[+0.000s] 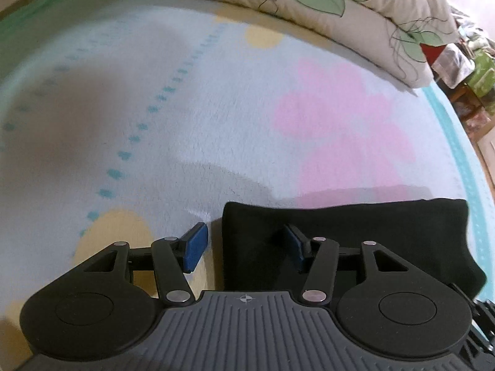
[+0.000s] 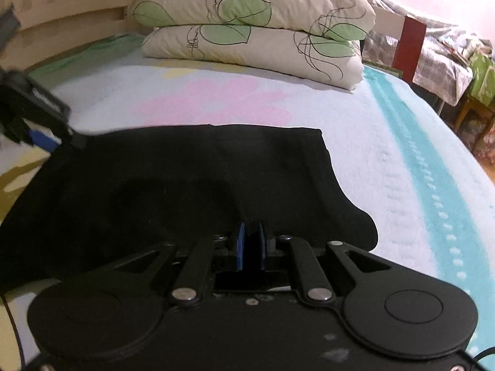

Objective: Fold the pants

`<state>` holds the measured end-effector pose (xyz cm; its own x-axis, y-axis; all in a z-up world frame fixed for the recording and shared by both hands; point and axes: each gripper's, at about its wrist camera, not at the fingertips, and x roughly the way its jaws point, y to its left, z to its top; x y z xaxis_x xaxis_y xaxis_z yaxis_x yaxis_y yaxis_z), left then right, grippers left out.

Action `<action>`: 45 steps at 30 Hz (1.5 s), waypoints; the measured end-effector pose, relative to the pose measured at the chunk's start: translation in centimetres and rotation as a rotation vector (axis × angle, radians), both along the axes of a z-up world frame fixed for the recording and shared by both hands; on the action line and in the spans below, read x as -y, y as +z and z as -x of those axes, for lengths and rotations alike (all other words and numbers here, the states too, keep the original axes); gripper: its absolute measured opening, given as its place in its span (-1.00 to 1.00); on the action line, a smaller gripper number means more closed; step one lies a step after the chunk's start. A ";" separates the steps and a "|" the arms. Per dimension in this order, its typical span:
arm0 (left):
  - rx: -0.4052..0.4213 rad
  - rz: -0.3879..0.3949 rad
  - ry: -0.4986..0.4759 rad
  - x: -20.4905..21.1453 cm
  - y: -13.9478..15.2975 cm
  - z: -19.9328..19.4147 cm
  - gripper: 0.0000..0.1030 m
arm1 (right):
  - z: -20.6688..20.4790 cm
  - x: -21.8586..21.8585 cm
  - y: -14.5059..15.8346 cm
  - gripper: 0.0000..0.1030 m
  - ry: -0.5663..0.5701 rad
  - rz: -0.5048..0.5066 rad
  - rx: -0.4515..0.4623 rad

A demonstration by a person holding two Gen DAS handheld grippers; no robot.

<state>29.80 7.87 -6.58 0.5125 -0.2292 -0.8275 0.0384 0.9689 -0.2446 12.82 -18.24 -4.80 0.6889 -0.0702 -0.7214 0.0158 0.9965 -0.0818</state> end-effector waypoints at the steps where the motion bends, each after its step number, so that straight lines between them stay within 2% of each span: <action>1: 0.022 -0.012 -0.008 0.2 0.0 0.1 0.05 | 0.0 0.2 0.0 -0.78 -0.006 -0.015 0.001; 4: 0.049 -0.075 -0.052 1.0 0.0 0.0 0.09 | -0.3 0.8 -0.2 -0.78 -0.016 -0.037 0.005; 8: 0.016 -0.059 -0.036 0.6 0.6 -0.3 0.07 | -0.4 0.7 -0.5 -0.78 -0.016 -0.037 0.009; 10: 0.009 -0.088 -0.021 0.6 1.6 0.6 0.07 | -0.4 0.8 -0.5 -0.78 -0.013 -0.041 0.012; 14: 0.049 -0.140 -0.109 1.6 3.5 5.2 0.06 | -0.3 1.5 -0.4 -0.78 -0.021 -0.065 0.011; 16: 0.048 -0.137 -0.145 2.1 3.6 7.9 0.07 | -0.3 1.7 -0.3 -0.79 -0.027 -0.078 0.010; 19: -0.011 -0.135 -0.192 3.1 2.4 10.8 0.07 | -0.4 2.1 -0.2 -0.79 -0.033 -0.099 0.008; 20: -0.024 -0.161 -0.199 3.5 1.8 11.6 0.07 | -0.4 2.2 -0.2 -0.79 -0.033 -0.105 0.009; 22: 0.006 -0.216 -0.200 4.0 1.1 13.0 0.09 | -0.3 2.5 -0.2 -0.79 -0.037 -0.122 0.007; 26: -0.006 -0.207 -0.181 3.9 1.0 13.9 0.09 | -0.2 3.0 -0.1 -0.79 -0.046 -0.156 0.006; 29: -0.040 -0.171 -0.163 3.6 0.3 14.4 0.10 | -0.4 3.2 -0.1 -0.80 -0.051 -0.173 0.005; 34: 0.009 -0.134 -0.157 3.0 0.2 15.0 0.09 | -0.2 3.6 0.4 -0.79 -0.048 -0.187 0.010; 35: 0.015 -0.122 -0.154 2.9 0.3 15.1 0.09 | 0.0 3.7 0.7 -0.70 -0.063 -0.189 0.025; 36: 0.017 -0.116 -0.151 2.8 0.3 15.0 0.09 | 0.3 3.9 1.1 -0.61 -0.084 -0.181 0.054; 37: 0.018 -0.113 -0.149 2.8 0.3 14.9 0.09 | 0.6 4.2 1.5 -0.38 -0.111 -0.158 0.095; 38: 0.019 -0.117 -0.150 2.9 0.5 15.1 0.09 | 0.8 4.3 1.9 -0.28 -0.138 -0.118 0.138; 40: 0.023 -0.133 -0.156 3.3 0.6 14.9 0.09 | 0.7 4.0 2.6 -0.23 -0.147 -0.013 0.196; 42: 0.031 -0.147 -0.160 3.7 0.7 14.8 0.11 | -0.1 3.5 3.0 -0.19 -0.100 0.061 0.233; 45: 0.028 -0.146 -0.162 3.8 0.7 14.4 0.12 | -2.6 3.5 2.5 -0.16 -0.023 0.079 0.185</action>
